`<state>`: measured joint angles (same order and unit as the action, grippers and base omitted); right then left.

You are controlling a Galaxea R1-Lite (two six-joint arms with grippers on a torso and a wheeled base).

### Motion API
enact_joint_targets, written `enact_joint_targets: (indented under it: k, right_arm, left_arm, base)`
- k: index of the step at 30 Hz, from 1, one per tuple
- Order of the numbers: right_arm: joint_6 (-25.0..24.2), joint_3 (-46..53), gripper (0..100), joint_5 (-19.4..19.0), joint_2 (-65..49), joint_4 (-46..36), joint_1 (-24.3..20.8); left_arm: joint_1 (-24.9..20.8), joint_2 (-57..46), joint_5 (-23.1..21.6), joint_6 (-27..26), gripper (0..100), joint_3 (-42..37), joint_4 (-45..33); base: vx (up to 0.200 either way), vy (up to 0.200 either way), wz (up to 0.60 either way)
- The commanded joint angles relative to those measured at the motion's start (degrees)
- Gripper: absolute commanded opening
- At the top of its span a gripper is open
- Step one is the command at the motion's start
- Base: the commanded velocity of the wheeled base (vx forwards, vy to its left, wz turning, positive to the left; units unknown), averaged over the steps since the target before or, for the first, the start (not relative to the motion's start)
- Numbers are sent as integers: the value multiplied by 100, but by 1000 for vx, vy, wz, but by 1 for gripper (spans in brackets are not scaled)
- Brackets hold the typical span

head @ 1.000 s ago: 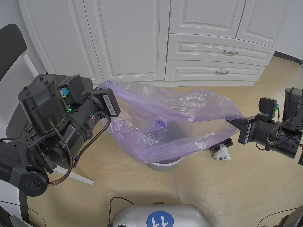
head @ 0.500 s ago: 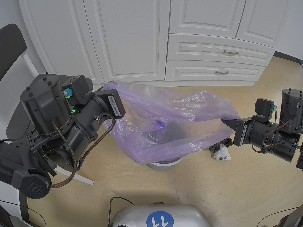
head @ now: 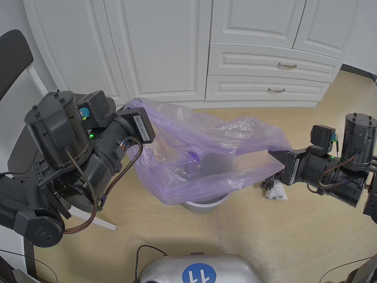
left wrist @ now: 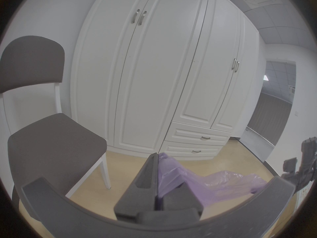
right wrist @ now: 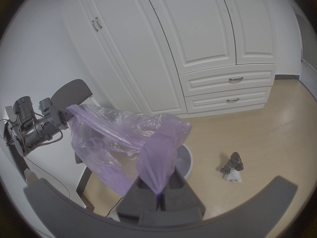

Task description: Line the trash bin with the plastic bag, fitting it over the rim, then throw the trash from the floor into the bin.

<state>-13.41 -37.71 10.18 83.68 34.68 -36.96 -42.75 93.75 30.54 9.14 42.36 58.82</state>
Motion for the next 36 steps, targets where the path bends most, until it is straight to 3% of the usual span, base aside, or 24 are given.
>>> enact_joint_targets:
  k: [1,36]
  right_arm:
    - [-13,0,0,63,35,3,-92]
    - [-144,53,0,300,263,469,-584]
  left_arm:
    - [-67,12,181,-9,0,114,-37]
    - [-339,267,269,-53,0,273,33]
  base:
    - [0,0,0]
    - [0,0,0]
